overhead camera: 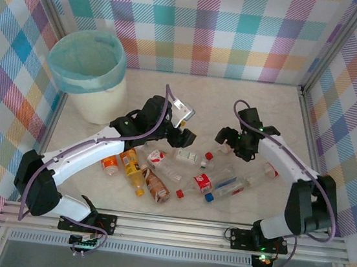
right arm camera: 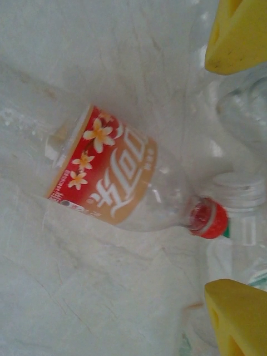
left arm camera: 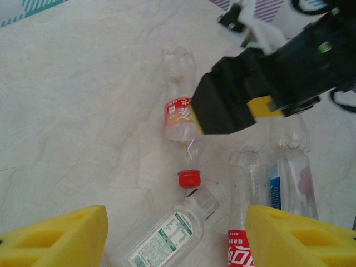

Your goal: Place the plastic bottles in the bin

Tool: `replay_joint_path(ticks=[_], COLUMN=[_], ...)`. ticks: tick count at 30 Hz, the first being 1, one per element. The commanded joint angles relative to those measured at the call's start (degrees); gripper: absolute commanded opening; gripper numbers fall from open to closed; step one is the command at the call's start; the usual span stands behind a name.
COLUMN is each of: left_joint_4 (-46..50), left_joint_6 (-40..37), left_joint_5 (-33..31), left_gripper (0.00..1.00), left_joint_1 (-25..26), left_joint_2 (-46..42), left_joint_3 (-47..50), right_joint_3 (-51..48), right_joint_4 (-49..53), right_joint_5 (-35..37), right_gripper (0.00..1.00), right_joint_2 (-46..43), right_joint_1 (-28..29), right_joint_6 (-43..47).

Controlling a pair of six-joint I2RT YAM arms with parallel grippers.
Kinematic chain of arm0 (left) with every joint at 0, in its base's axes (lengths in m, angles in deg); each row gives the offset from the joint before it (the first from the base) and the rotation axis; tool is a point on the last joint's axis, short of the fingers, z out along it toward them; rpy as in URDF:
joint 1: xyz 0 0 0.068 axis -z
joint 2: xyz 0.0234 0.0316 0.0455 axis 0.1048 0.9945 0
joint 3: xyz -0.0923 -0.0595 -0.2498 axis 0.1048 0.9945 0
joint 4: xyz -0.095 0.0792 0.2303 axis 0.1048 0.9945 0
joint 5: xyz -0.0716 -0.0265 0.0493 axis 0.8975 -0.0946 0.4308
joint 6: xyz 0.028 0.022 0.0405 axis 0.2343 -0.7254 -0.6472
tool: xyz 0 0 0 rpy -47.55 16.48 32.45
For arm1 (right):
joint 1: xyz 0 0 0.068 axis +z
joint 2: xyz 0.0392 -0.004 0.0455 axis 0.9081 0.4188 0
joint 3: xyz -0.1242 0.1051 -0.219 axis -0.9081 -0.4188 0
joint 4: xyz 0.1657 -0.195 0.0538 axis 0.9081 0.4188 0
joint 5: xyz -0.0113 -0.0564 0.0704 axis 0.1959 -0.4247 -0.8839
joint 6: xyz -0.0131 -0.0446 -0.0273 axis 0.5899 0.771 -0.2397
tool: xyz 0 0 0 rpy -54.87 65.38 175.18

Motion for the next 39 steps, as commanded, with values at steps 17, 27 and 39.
replay_joint_path(ticks=[17,27,39], left_joint_4=[-3.44,-2.39,3.25], left_joint_6=[1.21,2.7,7.45], left_joint_5=[-4.28,-6.08,-12.93], left_gripper=[0.67,0.67,0.67], left_joint_1=[0.63,0.57,0.0], left_joint_2=[2.96,4.53,7.49], left_joint_3=[-1.38,-3.06,-9.08], right_joint_3=[6.35,5.41,3.69], right_joint_4=[-10.25,-14.31,-19.11], right_joint_5=[5.15,1.08,-0.54], right_gripper=[0.93,0.68,0.58], right_joint_2=[14.18,17.27,13.57], right_joint_1=[-4.3,-5.65,-5.75], right_joint_6=[-8.85,-8.99,-6.14])
